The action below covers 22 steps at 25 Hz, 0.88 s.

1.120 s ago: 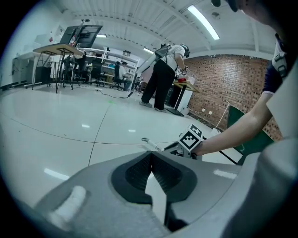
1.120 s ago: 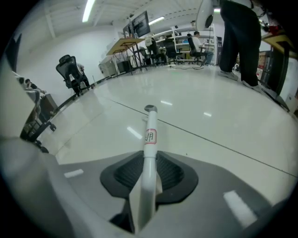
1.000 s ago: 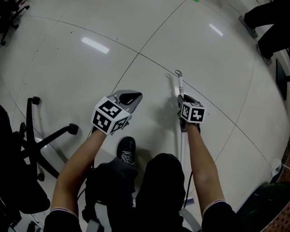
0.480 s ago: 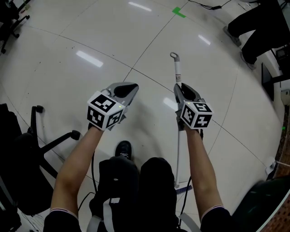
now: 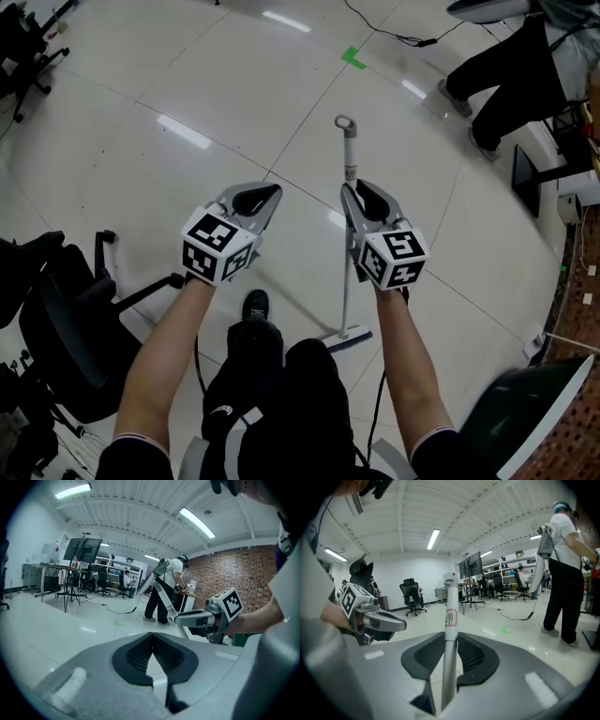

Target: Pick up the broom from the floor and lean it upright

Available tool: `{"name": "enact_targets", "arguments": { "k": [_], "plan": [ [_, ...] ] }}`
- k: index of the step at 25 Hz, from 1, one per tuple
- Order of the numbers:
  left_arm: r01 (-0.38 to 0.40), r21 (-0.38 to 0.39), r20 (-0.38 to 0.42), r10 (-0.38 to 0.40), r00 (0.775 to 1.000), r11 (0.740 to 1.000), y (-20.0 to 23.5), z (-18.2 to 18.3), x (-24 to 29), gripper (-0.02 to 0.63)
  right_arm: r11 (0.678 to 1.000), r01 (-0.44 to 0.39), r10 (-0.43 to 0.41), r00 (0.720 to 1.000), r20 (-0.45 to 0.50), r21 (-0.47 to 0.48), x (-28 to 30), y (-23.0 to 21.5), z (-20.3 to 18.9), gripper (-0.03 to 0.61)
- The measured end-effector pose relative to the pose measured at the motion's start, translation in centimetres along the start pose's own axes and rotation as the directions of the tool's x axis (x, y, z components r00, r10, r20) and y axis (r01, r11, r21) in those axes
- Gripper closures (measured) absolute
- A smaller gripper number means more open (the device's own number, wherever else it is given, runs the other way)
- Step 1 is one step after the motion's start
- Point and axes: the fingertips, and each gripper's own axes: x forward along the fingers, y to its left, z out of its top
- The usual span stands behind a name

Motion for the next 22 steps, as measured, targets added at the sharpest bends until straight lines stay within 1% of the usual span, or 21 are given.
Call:
{"name": "enact_targets", "arguments": {
  "k": [3, 6, 10, 13, 17, 19, 22],
  "plan": [
    [-0.034, -0.040, 0.038, 0.035, 0.999, 0.999, -0.3, 4.7, -2.2, 0.614, 0.998, -0.062, 0.061, 0.998, -0.027, -0.031, -1.2, 2.3, 3.8, 0.488],
    [-0.077, -0.042, 0.049, 0.079, 0.996, 0.996, -0.5, 8.9, -4.2, 0.614, 0.991, -0.120, 0.118, 0.992, -0.037, -0.057, -2.2, 4.2, 7.5, 0.488],
    [-0.158, -0.055, 0.046, 0.161, 0.986, 0.986, 0.2, 12.8, -8.0, 0.614, 0.973, -0.212, 0.206, 0.976, -0.069, -0.093, -2.9, 7.9, 12.1, 0.488],
    [-0.228, -0.077, 0.041, 0.231, 0.972, 0.971, 0.6, 14.8, -11.0, 0.614, 0.949, -0.286, 0.275, 0.956, -0.098, -0.131, -3.1, 10.4, 15.2, 0.488],
    [-0.293, -0.125, 0.041, 0.300, 0.953, 0.948, 1.2, 16.7, -14.3, 0.614, 0.911, -0.369, 0.350, 0.928, -0.127, -0.186, -3.1, 13.1, 18.2, 0.488],
    [-0.335, -0.146, 0.043, 0.345, 0.938, 0.931, 1.3, 17.1, -16.2, 0.614, 0.887, -0.411, 0.389, 0.911, -0.138, -0.211, -3.3, 14.5, 19.2, 0.488],
    [-0.406, -0.179, 0.045, 0.420, 0.906, 0.896, 0.9, 17.8, -18.8, 0.614, 0.843, -0.479, 0.454, 0.877, -0.156, -0.243, -3.7, 16.3, 20.2, 0.488]
  ]
}}
